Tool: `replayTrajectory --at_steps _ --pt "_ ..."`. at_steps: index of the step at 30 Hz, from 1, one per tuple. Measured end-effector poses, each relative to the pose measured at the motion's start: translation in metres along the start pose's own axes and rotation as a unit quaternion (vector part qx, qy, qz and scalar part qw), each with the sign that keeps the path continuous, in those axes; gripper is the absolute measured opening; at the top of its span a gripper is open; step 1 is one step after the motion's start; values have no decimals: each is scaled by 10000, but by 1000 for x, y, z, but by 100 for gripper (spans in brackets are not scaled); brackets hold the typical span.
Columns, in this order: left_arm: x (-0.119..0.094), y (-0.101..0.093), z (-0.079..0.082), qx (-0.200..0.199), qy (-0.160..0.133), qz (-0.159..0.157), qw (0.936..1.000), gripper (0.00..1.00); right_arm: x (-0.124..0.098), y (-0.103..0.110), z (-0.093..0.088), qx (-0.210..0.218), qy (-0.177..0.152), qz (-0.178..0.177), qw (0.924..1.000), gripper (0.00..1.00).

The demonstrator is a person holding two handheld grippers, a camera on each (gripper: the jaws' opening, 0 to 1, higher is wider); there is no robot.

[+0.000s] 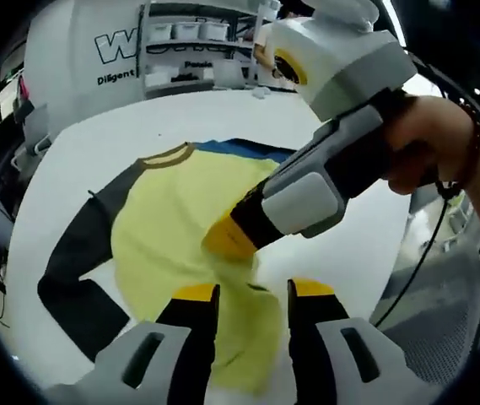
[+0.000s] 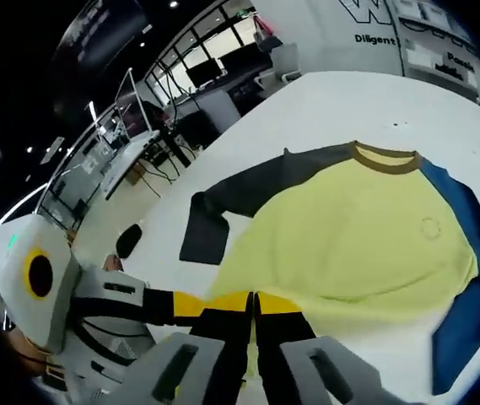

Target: Fold the garment on the visible template until the final outline fits inside the template.

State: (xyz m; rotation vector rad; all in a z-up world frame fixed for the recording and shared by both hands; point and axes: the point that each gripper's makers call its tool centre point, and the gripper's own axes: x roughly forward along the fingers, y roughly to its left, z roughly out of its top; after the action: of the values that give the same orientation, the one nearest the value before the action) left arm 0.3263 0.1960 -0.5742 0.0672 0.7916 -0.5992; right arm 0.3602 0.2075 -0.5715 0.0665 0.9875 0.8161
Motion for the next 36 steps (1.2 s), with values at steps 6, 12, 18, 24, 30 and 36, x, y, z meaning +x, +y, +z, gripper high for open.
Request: replayTrajectory --at_steps 6,12,18,24,30,36 --pt "12 19 -5 -152 190 284 9993 10 10 0 0 7 95 128 9999 0" --pt "14 26 -5 -212 222 323 9990 6 13 -2 3 -47 -33 260 9996 0" --pt "13 41 -5 -179 267 510 9982 6 5 -12 13 -270 -537 178 9980 3" --pt "13 46 -3 -158 267 571 9979 6 -5 -11 16 -158 -835 456 9953 15" --pt "13 57 0 -224 267 699 9969 6 -15 -14 4 -271 -878 407 9949 24" --pt "13 68 2 -249 263 822 9960 6 -16 -17 -11 -373 -809 372 9953 32"
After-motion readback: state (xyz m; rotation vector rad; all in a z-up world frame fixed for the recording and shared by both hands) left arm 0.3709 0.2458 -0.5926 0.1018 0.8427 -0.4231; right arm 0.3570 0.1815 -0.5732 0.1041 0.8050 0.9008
